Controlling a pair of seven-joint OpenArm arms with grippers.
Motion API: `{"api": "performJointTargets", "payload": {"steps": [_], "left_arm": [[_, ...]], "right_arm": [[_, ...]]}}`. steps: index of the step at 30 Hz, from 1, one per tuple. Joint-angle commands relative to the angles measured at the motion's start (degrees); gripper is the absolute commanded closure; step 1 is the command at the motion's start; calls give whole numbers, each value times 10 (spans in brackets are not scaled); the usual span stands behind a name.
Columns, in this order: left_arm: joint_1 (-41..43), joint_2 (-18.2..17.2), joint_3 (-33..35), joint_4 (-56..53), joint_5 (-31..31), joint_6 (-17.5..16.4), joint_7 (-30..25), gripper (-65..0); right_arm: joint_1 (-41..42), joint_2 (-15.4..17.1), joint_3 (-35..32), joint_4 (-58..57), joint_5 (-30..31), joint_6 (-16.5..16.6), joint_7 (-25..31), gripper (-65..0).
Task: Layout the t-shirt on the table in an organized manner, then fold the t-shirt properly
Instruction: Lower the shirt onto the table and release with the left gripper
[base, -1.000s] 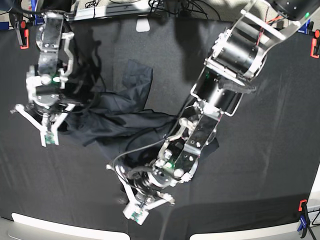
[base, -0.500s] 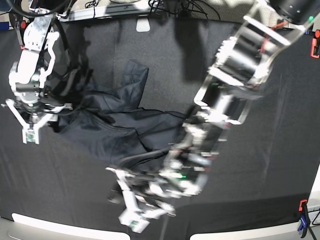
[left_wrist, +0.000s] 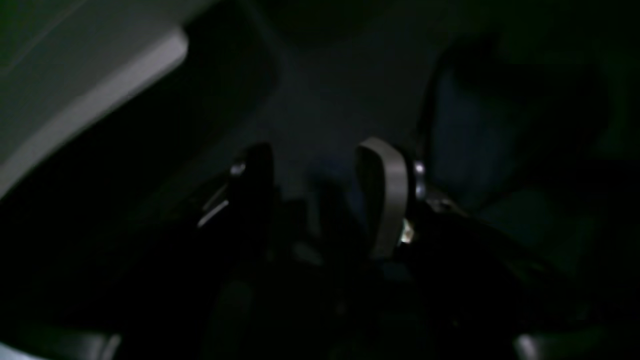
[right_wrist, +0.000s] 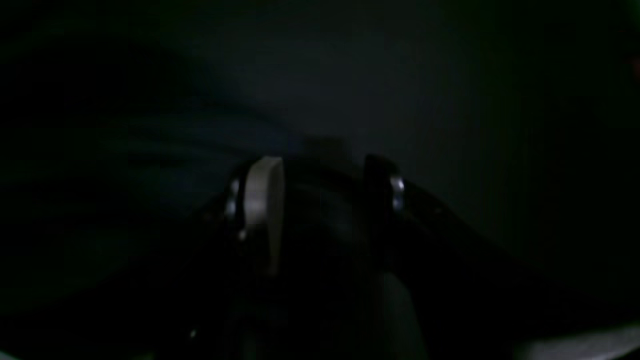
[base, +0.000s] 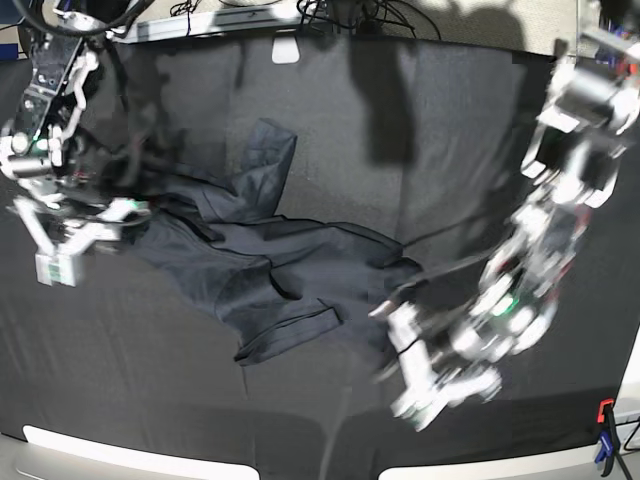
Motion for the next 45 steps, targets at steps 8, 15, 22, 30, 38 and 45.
{"api": "performJointTargets", "payload": {"steps": [8, 15, 22, 30, 38, 45], "left_arm": [[91, -82, -3, 46, -3, 1, -12, -271], [180, -89, -40, 88, -3, 1, -14, -271], [254, -88, -152, 116, -3, 1, -30, -271], [292, -88, -224, 116, -18, 0, -46, -271], [292, -57, -224, 116, -18, 0, -46, -271], [292, -34, -224, 116, -18, 0, -44, -271]], "right_arm": [[8, -41, -37, 10, 25, 87, 57, -256], [59, -41, -147, -2, -42, 87, 66, -257], [77, -30, -273, -2, -131, 73, 4, -256], [22, 66, -311, -2, -198, 36, -40, -256], [-30, 131, -279, -2, -223, 20, -43, -256], [-30, 137, -271, -2, -186, 19, -5, -256]]}}
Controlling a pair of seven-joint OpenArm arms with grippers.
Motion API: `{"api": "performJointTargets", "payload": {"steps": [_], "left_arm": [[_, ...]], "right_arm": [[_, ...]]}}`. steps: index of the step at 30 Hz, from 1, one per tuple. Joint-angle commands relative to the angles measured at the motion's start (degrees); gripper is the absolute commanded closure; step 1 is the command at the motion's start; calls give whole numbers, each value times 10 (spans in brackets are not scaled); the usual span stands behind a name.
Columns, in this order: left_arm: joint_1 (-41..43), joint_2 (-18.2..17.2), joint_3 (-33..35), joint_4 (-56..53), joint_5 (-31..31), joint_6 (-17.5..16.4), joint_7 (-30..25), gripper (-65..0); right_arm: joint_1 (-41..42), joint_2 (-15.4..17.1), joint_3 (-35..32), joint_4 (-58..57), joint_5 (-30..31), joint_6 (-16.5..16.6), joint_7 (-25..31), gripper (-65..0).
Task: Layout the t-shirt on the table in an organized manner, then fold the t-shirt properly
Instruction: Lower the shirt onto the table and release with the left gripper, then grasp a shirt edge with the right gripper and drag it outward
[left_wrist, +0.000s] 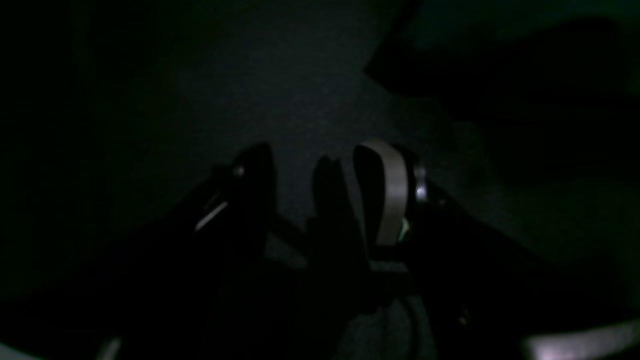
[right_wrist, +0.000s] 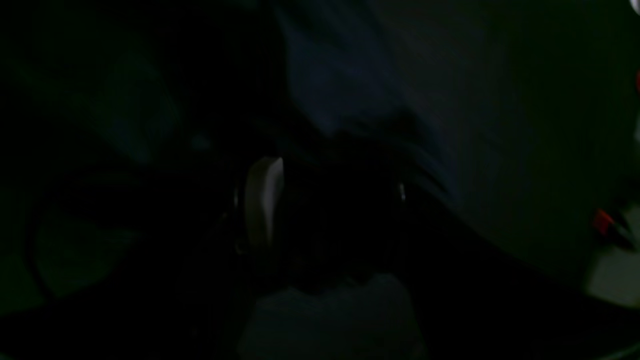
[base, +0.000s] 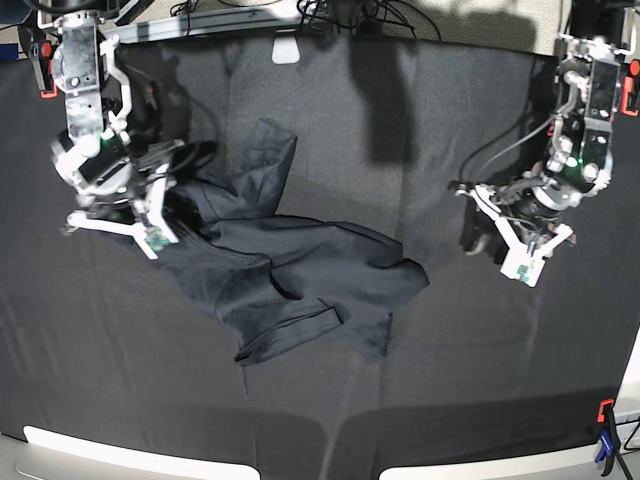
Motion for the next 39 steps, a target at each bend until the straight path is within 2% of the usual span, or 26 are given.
{"api": "performJointTargets", "payload": {"steps": [1, 5, 8, 13, 17, 23, 26, 30, 32, 36, 39], "left_arm": [[-8, -5, -4, 11, -3, 2, -15, -271], [-8, -5, -4, 11, -3, 2, -15, -271], [-8, -5, -4, 11, -3, 2, -13, -271], [-8, -5, -4, 11, -3, 2, -12, -271], [-8, -5, -4, 11, -3, 2, -8, -271], [-8, -5, -4, 11, -3, 2, -7, -271], [-8, -5, -4, 11, -3, 2, -6, -271], [-8, -5, -4, 11, 2, 2, -6, -271], [-8, -5, -4, 11, 1, 2, -6, -271], [-8, -5, -4, 11, 1, 2, -6, -271], [-8, -5, -4, 11, 1, 2, -5, -271]], "right_arm": [[8, 6, 1, 9, -7, -5, 21, -256], [8, 6, 0, 7, -17, -11, 51, -256], [9, 6, -1, -9, -15, -40, 66, -256], [30, 7, -1, -31, -24, -47, 88, -256], [54, 7, -1, -43, -1, -45, 89, -256], [74, 8, -16, -83, 0, -35, 92, -246], [93, 7, -34, -111, -3, -22, 92, -205], [118, 7, -52, -124, -40, -23, 96, 0], [136, 8, -50, -124, -56, -26, 103, 0], [186, 8, -25, -130, -73, -61, 128, 0], [242, 8, 8, -189, -69, -66, 155, 0]]}}
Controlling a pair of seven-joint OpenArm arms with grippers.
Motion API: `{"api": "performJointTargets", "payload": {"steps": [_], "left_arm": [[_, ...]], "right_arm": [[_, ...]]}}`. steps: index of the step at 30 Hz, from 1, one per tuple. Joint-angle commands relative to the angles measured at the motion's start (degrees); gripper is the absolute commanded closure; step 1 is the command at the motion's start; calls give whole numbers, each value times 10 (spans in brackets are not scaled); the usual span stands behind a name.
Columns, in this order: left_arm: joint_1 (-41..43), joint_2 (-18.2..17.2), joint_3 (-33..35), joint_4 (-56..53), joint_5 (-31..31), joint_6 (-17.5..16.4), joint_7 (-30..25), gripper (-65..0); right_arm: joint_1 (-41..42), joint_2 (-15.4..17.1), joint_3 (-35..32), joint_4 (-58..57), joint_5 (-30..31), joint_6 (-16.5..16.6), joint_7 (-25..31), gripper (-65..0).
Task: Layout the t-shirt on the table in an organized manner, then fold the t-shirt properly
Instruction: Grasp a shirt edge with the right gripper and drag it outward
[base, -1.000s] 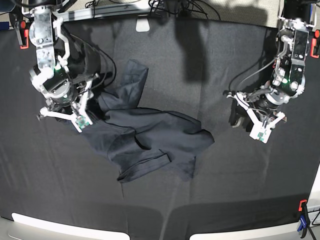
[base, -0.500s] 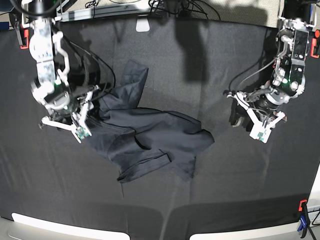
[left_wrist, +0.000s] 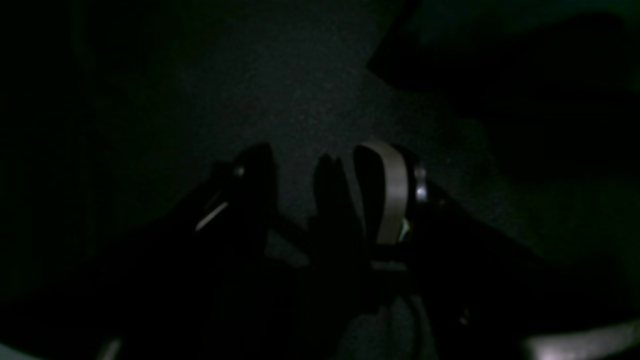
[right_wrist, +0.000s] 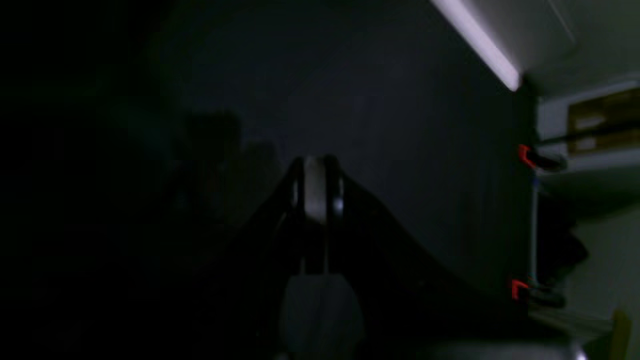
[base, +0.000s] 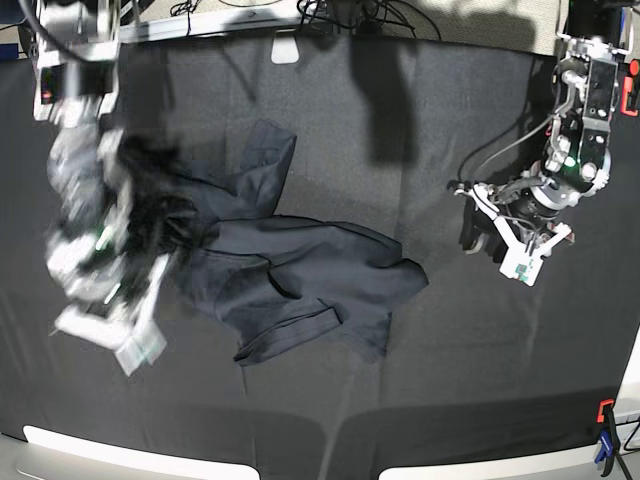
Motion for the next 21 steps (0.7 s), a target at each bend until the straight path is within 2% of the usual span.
{"api": "performJointTargets", "payload": {"steps": [1, 3, 4, 8, 10, 13, 16, 21], "left_arm": [[-7, -6, -4, 11, -3, 1, -9, -271], [-7, -6, -4, 11, -3, 1, -9, -271], [-7, -6, -4, 11, -2, 1, -9, -271], [-8, -6, -4, 11, 0, 1, -10, -271], [-8, -6, -4, 11, 11, 1, -11, -271], [-8, -6, -4, 11, 14, 2, -14, -271], [-7, -6, -4, 11, 13, 2, -14, -271], [-7, -6, -4, 11, 13, 2, -14, -271]], "right_arm": [[33, 9, 13, -21, 6, -6, 10, 0], [66, 16, 20, -74, 50, -1, 1, 0], [73, 21, 19, -87, 74, 16, -12, 0], [57, 45, 19, -53, 174, 130, -48, 0], [31, 56, 19, -4, 212, 159, -67, 0], [-24, 74, 19, 80, 236, 160, -78, 0], [-85, 79, 19, 137, 232, 160, -76, 0], [-139, 80, 19, 157, 172, 159, -65, 0]]}}
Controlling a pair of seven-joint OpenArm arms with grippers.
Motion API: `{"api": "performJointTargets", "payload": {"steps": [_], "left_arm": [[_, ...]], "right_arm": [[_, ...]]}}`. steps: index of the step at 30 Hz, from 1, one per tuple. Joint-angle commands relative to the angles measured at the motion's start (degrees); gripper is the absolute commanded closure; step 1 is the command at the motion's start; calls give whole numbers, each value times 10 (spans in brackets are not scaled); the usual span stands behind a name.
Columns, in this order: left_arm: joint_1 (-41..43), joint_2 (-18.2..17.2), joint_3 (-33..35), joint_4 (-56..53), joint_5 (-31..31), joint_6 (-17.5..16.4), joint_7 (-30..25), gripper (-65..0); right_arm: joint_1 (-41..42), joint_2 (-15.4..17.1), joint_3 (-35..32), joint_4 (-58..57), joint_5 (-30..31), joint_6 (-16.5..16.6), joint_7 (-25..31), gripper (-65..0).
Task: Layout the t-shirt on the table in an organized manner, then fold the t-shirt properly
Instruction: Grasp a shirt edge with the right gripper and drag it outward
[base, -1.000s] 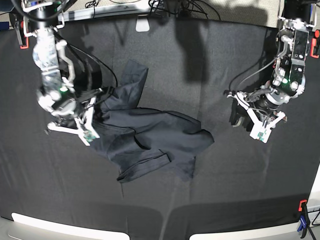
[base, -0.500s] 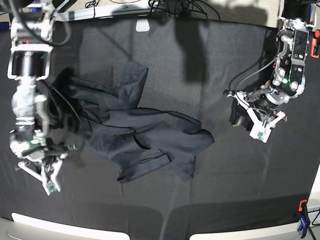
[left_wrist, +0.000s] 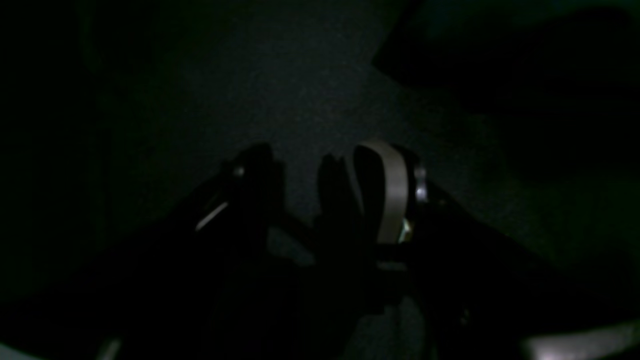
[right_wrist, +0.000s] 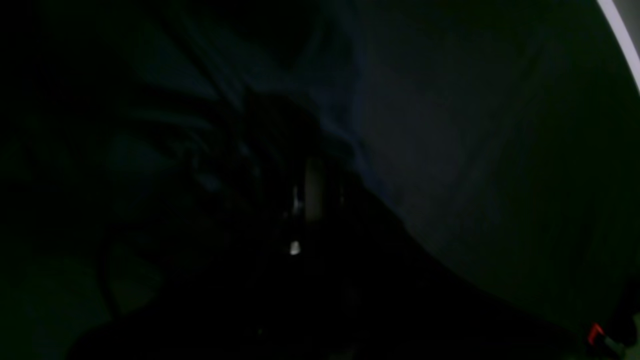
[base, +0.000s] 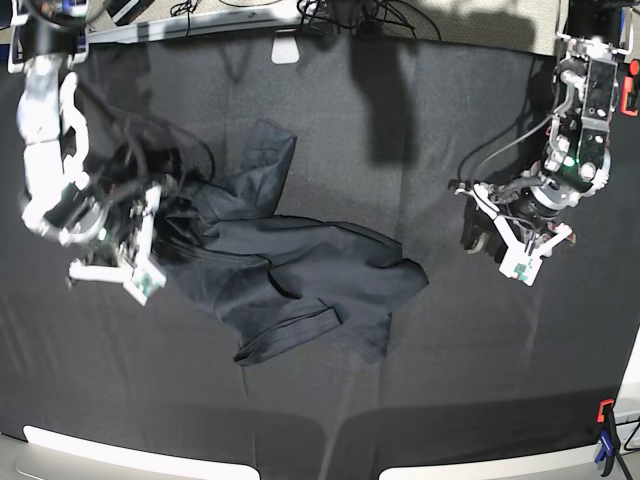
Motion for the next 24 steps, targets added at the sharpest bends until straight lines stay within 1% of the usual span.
{"api": "performJointTargets", "payload": {"steps": [1, 2, 4, 5, 6, 7, 9, 14, 17, 19, 21, 22, 24], "left_arm": [[-8, -6, -4, 11, -3, 2, -13, -271], [-8, -6, -4, 11, -3, 2, -13, -271], [-8, -6, -4, 11, -3, 2, -13, -271], [-8, -6, -4, 11, -3, 2, -13, -271], [-8, -6, -4, 11, -3, 2, -13, -271], [-8, -6, -4, 11, -3, 2, -12, -271], [-8, -6, -4, 11, -3, 2, -12, -271], [-8, -6, -4, 11, -3, 2, -9, -271], [-8, -6, -4, 11, -3, 2, -9, -271], [-8, -6, -4, 11, -3, 2, -9, -271], [-8, -6, -4, 11, -3, 2, -9, -271], [-8, -6, -4, 11, -3, 2, -9, -271], [-8, -6, -4, 11, -2, 2, -8, -271]], "right_arm": [[6, 15, 7, 10, 9, -3, 3, 0], [4, 18, 7, 10, 15, -3, 2, -50], [3, 23, 7, 10, 29, -3, -3, -181], [3, 24, 7, 10, 28, -3, -3, -234], [3, 24, 7, 10, 28, -3, -3, -271], [3, 24, 7, 8, 28, -3, -2, -288], [3, 24, 7, -2, 23, -3, 0, -288], [3, 24, 0, -47, 11, -2, 40, -288], [3, 24, -19, -65, -50, -3, 78, -288], [3, 25, -38, -72, -76, -3, 107, -288], [3, 25, -64, -74, -109, -3, 121, -288], [5, 25, -78, -74, -132, -8, 124, -288], [7, 26, -106, -74, -174, -38, 123, -288]]}}
